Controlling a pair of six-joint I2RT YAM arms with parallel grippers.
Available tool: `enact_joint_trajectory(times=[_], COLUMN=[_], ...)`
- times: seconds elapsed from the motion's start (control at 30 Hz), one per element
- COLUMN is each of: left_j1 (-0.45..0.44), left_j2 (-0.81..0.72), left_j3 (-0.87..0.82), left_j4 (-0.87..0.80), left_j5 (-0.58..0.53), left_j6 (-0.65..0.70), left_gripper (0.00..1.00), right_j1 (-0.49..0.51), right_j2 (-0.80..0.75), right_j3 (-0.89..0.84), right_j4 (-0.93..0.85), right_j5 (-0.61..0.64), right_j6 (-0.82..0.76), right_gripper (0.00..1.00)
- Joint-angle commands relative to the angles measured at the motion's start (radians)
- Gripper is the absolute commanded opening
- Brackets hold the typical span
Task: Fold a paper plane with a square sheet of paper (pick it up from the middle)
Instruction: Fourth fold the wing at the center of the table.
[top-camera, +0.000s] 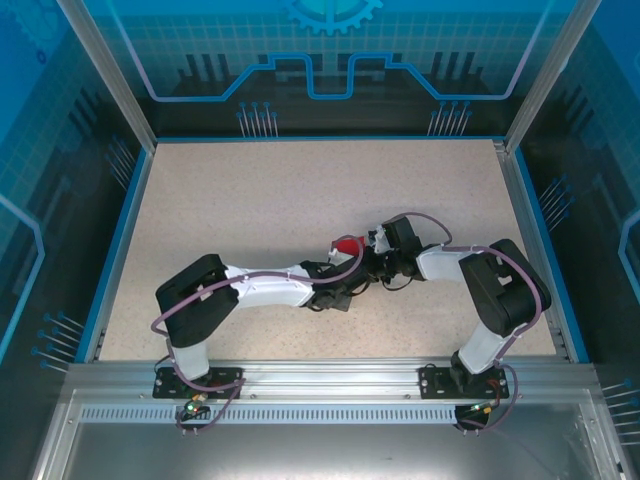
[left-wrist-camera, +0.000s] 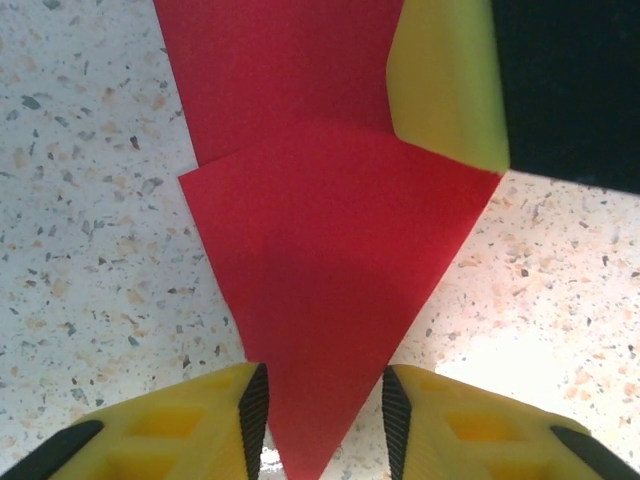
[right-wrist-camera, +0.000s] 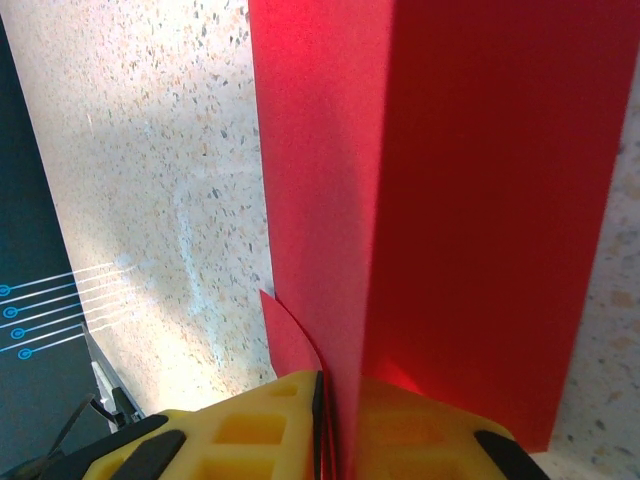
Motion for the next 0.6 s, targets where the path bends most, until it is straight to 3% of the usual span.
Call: enact_joint_trajectory(times=[0.0,0.23,0.43,0.57], left_j1=[-0.010,-0.013,-0.024,-0.026], left_j2=[0.022,0.029,0.013,0.018], left_j3=[0.029,0.023,0.016,0.018], left_j4=[-0.044,-0.048,-0.025,-0.027], left_j5=[-0.060,-0.080,-0.081,-0.087], left_j6=[-0.023,-0.038,-0.013,-0.005], left_gripper=[0.36,0.32,0.41,0.41], right_j1=[0.015,0.015,0.015,0.015], right_j2=[-0.015,-0.012,-0.014,-0.014], right_j3=[0.031,0.039,0.042,0.045], right_j4=[-0.024,-0.032,-0.028,-0.017], right_j5=[-0.024,-0.024,-0.028,-0.038], right_j6=[0.010,0.010,0.018,0.025], right_gripper=[0.13,0.14,0.10,0.09])
